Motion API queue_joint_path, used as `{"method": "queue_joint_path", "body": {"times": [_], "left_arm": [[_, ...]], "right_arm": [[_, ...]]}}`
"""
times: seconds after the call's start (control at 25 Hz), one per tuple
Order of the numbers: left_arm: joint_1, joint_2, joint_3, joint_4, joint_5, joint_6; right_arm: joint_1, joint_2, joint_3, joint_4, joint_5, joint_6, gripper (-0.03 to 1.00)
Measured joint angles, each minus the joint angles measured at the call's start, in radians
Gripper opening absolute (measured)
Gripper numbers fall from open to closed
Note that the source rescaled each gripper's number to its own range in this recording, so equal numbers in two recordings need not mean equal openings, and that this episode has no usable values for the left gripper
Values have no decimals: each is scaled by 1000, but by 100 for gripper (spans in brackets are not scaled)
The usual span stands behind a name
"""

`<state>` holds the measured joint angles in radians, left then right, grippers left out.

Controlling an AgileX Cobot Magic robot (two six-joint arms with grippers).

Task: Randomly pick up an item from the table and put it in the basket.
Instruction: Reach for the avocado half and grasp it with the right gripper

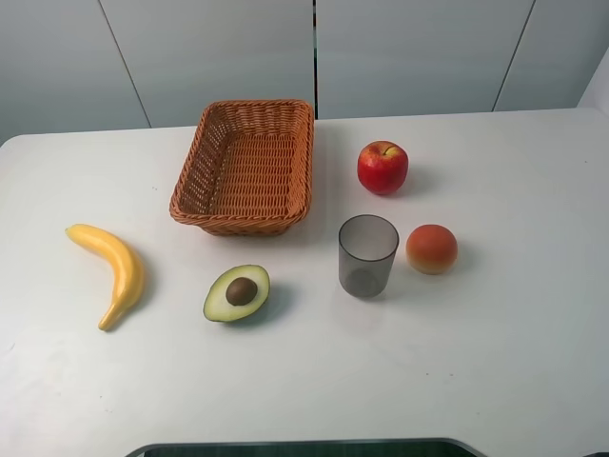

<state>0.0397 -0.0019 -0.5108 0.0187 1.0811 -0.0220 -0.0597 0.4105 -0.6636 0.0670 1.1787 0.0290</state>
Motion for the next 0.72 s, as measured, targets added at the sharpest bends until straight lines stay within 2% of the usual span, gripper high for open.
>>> {"method": "queue_joint_path", "body": {"times": [0.16, 0.24, 0.56, 0.72], "left_arm": [[0, 0, 0, 0, 0, 0], [0, 0, 0, 0, 0, 0], [0, 0, 0, 0, 0, 0], [0, 0, 0, 0, 0, 0]], "right_arm": [[9, 215, -119, 0, 2, 0, 100], [47, 297, -172, 0, 2, 0, 100], [358, 588, -302, -4, -9, 5, 100], [520, 721, -306, -4, -97, 133, 100]]}}
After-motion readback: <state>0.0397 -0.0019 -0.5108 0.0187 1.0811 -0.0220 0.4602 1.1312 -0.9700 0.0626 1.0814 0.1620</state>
